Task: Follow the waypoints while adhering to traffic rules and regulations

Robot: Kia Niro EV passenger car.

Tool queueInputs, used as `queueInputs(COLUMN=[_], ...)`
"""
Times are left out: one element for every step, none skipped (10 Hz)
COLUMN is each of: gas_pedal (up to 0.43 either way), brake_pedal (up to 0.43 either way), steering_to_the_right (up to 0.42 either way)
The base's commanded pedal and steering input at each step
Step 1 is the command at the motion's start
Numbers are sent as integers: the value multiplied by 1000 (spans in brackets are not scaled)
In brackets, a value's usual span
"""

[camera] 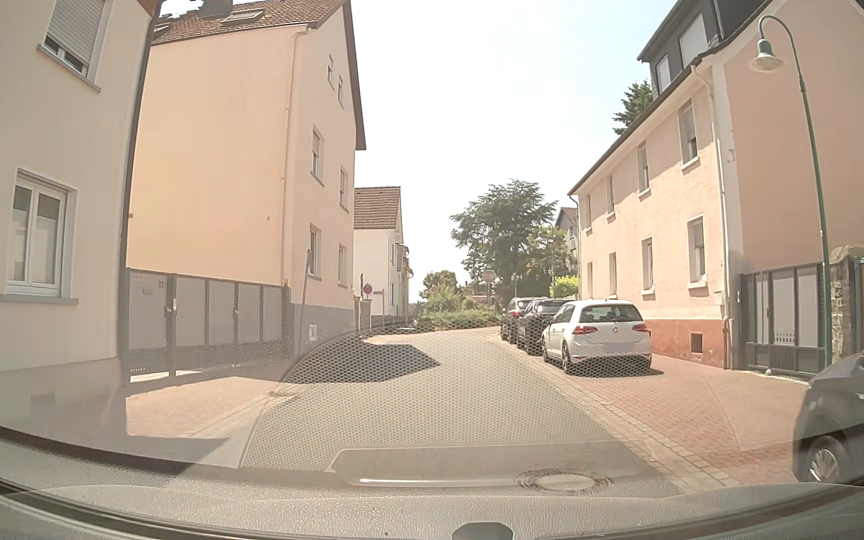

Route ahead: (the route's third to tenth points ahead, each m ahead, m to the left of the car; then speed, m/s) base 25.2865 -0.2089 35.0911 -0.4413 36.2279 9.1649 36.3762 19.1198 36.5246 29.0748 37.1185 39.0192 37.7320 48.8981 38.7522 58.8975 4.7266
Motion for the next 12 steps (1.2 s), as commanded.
queueInputs(gas_pedal=[0, 0, 0, 0, 0, 0, 0, 0, 0, 0, 0, 0], brake_pedal=[0, 0, 0, 0, 0, 0, 0, 0, 0, 0, 0, 0], steering_to_the_right=[-2, -1, -1, 3, 3, 3, 4, 3, 3, 5, 7, 7])
